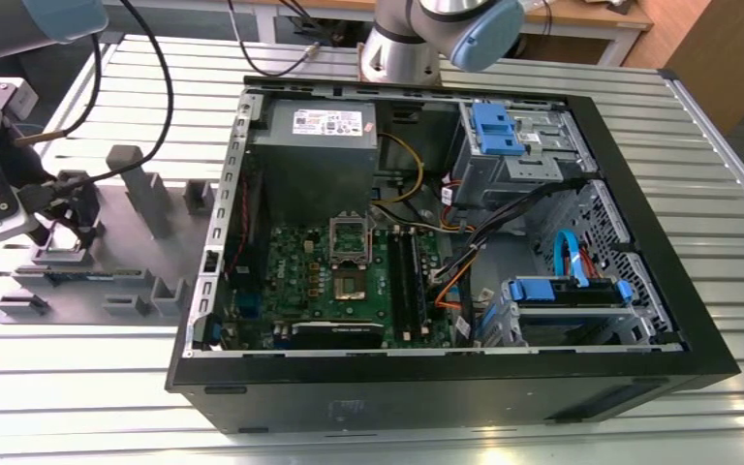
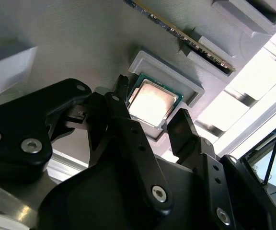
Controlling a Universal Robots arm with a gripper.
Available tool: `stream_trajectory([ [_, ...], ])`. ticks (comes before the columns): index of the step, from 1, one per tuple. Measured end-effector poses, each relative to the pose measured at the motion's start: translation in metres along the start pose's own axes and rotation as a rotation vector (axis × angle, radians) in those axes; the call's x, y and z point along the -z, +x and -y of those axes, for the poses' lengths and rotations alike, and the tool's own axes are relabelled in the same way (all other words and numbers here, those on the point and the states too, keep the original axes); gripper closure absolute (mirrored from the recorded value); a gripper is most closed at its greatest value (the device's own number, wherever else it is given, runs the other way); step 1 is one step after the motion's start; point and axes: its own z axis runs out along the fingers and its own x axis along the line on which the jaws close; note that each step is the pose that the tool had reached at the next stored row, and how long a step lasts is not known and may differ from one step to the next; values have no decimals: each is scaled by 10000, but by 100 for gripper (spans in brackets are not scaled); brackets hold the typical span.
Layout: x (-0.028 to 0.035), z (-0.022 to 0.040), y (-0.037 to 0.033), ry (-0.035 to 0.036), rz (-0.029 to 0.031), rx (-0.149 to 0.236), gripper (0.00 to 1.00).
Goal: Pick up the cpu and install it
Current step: 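Pick up the cpu and move it towards the insertion slot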
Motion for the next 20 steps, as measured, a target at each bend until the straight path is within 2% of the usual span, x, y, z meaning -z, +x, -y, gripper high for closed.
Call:
stream_trajectory([
  [9, -2, 0, 0, -1, 1, 0, 41],
  [10, -2, 0, 0, 0, 0, 0, 48],
  [17, 0, -1, -4, 4, 3, -4, 48],
  [20, 0, 1, -9, 13, 5, -121, 48],
])
